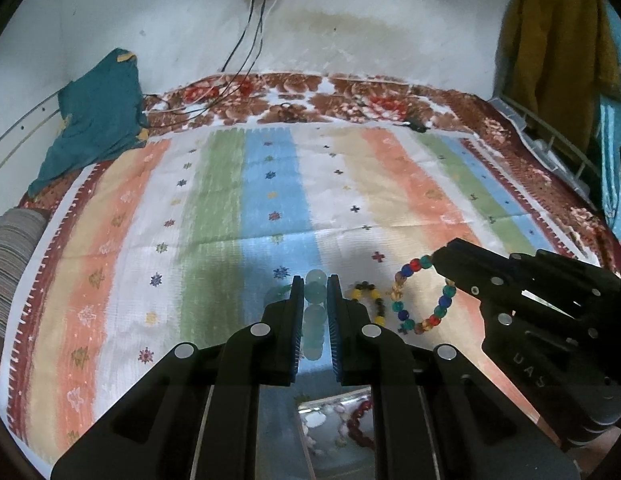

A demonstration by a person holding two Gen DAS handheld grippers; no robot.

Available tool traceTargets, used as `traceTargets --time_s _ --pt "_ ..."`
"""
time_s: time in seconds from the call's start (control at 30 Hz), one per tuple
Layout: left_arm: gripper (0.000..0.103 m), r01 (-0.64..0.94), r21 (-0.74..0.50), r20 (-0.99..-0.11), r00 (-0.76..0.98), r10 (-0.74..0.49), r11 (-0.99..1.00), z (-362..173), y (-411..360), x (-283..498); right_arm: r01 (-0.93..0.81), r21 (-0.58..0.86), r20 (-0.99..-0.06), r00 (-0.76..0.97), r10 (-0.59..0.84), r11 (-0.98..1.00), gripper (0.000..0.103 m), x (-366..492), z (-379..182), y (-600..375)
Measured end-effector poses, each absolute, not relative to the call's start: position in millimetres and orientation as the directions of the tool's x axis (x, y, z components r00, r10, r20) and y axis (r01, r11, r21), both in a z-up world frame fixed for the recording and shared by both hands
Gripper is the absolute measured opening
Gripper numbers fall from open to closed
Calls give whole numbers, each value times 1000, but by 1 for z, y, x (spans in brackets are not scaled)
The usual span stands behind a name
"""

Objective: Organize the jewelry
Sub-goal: 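Lift both held bracelets and carry them over the silver tin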

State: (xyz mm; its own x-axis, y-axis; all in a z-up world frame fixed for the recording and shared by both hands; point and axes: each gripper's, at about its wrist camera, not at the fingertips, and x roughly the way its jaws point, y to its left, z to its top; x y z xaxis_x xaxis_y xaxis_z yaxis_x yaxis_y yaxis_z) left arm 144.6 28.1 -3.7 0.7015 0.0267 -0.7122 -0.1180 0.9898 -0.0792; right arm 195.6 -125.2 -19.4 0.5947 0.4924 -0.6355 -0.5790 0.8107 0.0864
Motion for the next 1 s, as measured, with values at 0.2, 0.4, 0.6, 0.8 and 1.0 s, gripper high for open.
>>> traceTargets --time_s 0.2,0.4,0.6,0.8,1.0 --pt "11 -95 -92 -693 721 5 991 5 18 126 -580 79 -615 612 498 811 11 179 -13 -135" --pt "11 -72 -94 -681 733 -11 993 9 8 109 -580 78 -616 611 497 811 11 168 -13 -142" --pt "11 -55 -101 -677 735 -29 993 11 3 94 -584 84 -617 606 503 807 11 162 -13 -146" --pt "11 -41 -106 -669 742 -41 994 13 0 83 -590 81 -611 607 508 803 11 147 -12 -153" --pt "11 -38 -124 -675 735 -56 992 10 0 78 -594 74 -618 603 505 801 11 139 -14 -155"
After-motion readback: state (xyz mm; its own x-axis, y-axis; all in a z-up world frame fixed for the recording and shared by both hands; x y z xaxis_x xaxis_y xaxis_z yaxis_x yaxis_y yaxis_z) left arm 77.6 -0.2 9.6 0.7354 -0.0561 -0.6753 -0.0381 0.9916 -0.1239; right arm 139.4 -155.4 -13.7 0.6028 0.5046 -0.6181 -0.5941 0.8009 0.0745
